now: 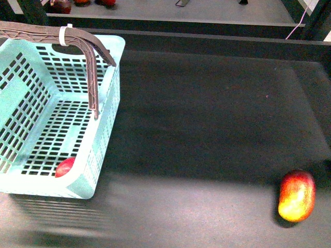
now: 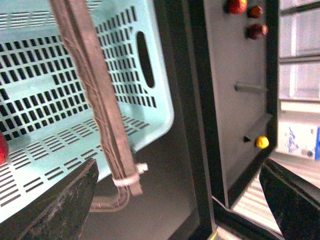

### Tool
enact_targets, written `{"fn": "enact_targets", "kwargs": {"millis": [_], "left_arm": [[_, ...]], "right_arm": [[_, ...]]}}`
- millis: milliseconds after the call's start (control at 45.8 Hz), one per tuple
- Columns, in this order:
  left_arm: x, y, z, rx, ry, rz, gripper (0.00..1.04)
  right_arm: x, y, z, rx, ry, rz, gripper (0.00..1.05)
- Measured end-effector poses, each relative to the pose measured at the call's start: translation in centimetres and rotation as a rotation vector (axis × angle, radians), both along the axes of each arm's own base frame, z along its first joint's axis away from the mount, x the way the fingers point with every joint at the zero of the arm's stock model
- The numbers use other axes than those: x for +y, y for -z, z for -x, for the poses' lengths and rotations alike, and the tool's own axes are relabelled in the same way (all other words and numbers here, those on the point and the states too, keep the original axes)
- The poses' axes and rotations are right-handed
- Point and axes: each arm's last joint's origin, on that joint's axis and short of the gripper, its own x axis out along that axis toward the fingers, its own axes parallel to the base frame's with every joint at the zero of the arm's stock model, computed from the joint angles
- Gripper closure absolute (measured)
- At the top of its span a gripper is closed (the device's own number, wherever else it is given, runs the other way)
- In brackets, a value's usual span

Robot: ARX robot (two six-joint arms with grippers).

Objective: Pick apple with right arm and hold basket with left

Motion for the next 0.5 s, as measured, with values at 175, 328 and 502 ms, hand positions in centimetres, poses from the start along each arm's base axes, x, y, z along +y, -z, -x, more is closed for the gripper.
{"fn": "enact_targets", "kwargs": {"millis": [175, 328, 502], "left_arm": [[-0.6, 0.3, 3.7, -0.517, 0.280, -0.606, 0.34], [1.3, 4.0, 8.0, -0.572, 0.389, -1.118, 0.70], [2.0, 6.1, 10.8, -0.560, 0.430, -1.194, 1.00]], "right_arm": [[0.0, 0.0, 0.0, 0.000, 0.001, 0.000, 0.09], [0.0, 0.0, 0.0, 0.000, 0.000, 0.000, 0.09], [0.0, 0.0, 0.0, 0.000, 0.000, 0.000, 0.09]]}}
